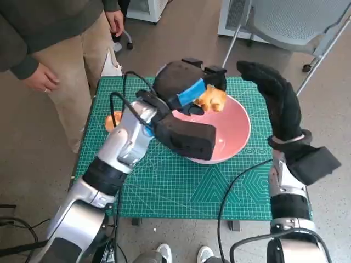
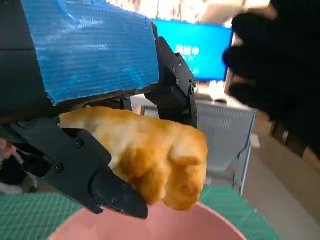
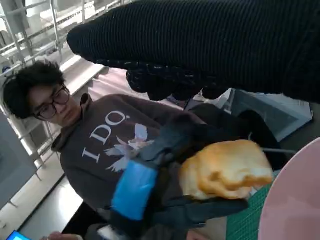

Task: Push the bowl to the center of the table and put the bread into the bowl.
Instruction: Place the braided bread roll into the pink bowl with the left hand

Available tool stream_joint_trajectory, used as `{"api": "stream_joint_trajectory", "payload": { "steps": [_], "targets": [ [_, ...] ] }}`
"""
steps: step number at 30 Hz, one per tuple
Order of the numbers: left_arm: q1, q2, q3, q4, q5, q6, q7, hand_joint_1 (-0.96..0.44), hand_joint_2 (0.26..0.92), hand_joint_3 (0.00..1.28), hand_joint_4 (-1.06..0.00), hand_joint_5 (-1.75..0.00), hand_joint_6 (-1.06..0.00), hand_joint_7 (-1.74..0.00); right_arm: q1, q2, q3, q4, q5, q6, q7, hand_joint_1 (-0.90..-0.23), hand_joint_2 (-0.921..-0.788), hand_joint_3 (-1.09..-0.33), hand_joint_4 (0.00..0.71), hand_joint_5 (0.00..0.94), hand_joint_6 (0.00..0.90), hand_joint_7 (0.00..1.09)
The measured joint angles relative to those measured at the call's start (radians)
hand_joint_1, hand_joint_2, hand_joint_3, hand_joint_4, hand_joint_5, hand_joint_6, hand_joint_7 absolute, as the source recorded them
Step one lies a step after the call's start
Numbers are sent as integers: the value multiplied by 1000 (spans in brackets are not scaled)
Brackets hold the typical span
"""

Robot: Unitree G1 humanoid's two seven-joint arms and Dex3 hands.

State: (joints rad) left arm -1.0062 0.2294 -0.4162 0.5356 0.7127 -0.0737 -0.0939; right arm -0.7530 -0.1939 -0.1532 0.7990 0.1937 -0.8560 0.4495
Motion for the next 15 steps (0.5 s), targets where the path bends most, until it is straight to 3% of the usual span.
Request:
{"api": "stream_joint_trajectory", "payload": {
  "steps": [7, 9, 10, 11, 13, 15],
  "targets": [
    [-18, -5, -3, 38, -4, 9, -8, 3, 604, 685, -652, -1452, -584, -1205, 6, 0, 0, -20, -1, 9, -16, -717, -921, -817, 191, 3, -1, 526],
    [-20, -5, -3, 45, -9, 11, -15, 2, 768, 400, -657, -1348, -545, -1206, 9, 0, 0, -24, -1, 11, -20, -717, -921, -816, 193, 4, -1, 526],
    [-21, -6, -3, 48, -13, 13, -21, 2, 799, 351, -653, -1334, -531, -1214, 11, 0, 0, -25, -1, 12, -21, -717, -921, -816, 194, 4, -1, 526],
    [-21, -7, -2, 48, -19, 16, -34, 11, 817, 268, -531, -1028, -455, -988, 13, 0, 0, -26, -1, 13, -23, -717, -921, -816, 194, 4, -1, 526],
    [-21, -10, 0, 49, -40, 26, -65, 14, 832, 156, -407, -494, -405, -573, 17, 0, 0, -29, -1, 14, -26, -717, -921, -816, 195, 4, -1, 526],
    [-21, -15, 5, 48, -69, 40, -112, -9, 821, 101, -287, -255, -354, -363, 21, 0, 1, -31, -2, 14, -30, -718, -921, -816, 195, 4, -1, 526]
  ]
}}
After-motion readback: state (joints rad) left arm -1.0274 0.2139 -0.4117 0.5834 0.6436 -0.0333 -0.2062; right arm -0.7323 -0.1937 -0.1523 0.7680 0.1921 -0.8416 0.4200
